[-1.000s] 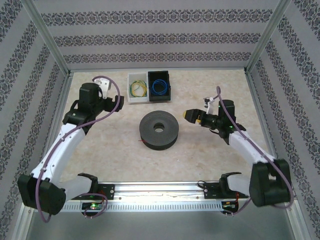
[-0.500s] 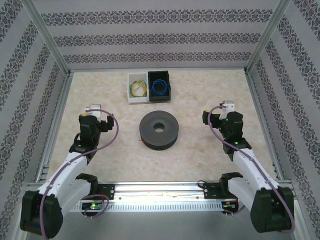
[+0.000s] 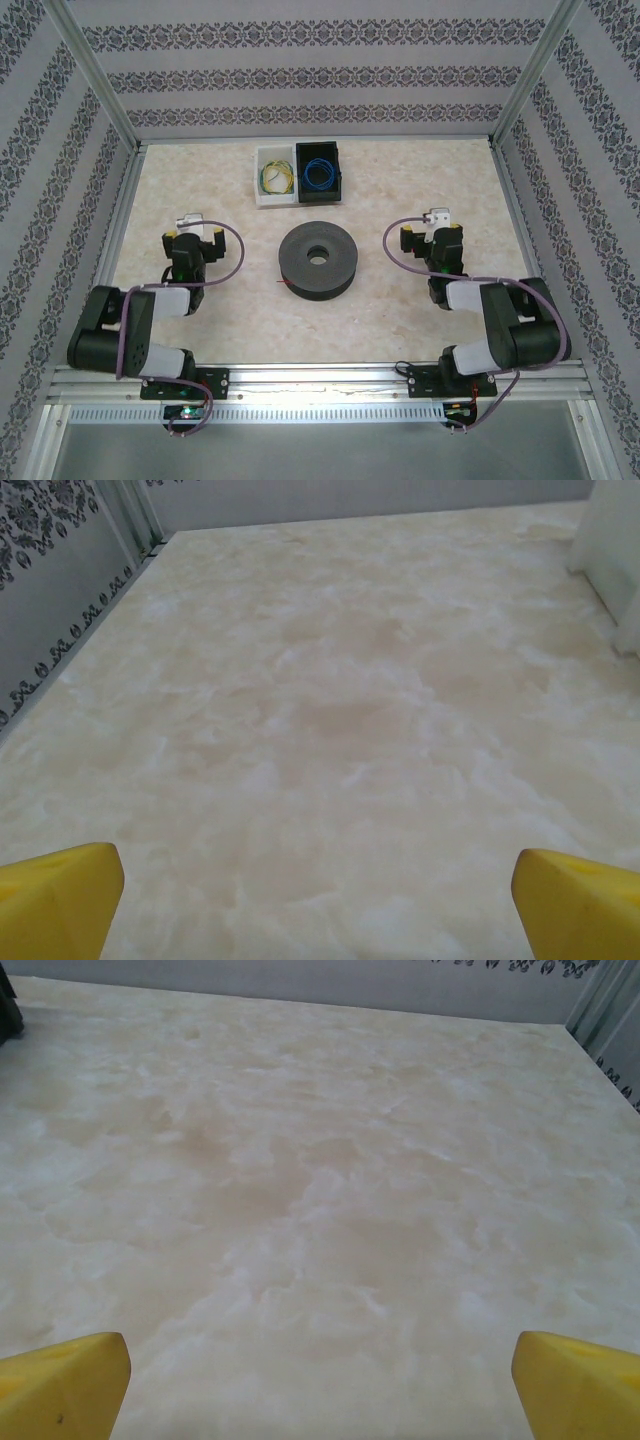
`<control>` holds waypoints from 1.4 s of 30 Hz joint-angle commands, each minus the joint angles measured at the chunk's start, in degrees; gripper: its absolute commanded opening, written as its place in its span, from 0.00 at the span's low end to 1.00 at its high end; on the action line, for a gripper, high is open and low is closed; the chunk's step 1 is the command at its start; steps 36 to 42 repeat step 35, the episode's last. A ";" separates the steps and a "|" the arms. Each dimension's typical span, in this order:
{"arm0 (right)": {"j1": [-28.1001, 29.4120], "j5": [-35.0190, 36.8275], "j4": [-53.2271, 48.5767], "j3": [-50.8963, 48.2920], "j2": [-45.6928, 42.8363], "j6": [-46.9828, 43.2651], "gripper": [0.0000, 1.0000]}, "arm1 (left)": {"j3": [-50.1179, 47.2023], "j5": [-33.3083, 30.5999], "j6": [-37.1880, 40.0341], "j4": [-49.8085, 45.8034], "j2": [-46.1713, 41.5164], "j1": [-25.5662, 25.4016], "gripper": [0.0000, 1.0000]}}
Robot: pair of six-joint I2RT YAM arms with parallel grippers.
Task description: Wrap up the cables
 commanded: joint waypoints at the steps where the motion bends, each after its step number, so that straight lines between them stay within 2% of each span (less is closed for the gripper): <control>1: -1.96 -2.47 6.73 0.99 2.71 0.59 0.98 | 0.61 5.22 -1.55 13.95 8.08 1.69 1.00; 2: -2.25 -3.71 8.36 2.63 4.67 1.04 0.98 | 1.39 5.26 -0.86 15.71 10.03 1.68 0.99; 4: -4.34 -5.53 5.25 3.84 4.28 2.99 0.98 | 4.69 6.30 -1.83 5.10 7.75 1.99 0.99; 5: -4.89 -6.58 2.68 4.43 3.37 2.94 0.98 | 4.23 6.43 -1.52 6.47 8.27 1.98 1.00; 6: -4.67 -6.24 4.25 4.10 3.86 2.70 0.98 | 3.67 6.38 -0.93 9.85 9.36 1.94 1.00; 8: -4.49 -5.90 4.44 4.04 3.97 2.61 0.98 | 4.38 6.58 -1.56 6.43 8.29 2.03 0.99; 10: -4.49 -5.83 4.31 4.07 3.92 2.72 0.98 | 3.83 6.58 -1.01 9.43 9.18 2.06 0.99; 42: -4.50 -6.08 4.06 4.08 3.88 2.74 0.98 | 3.93 6.45 -1.05 8.64 8.84 1.93 1.00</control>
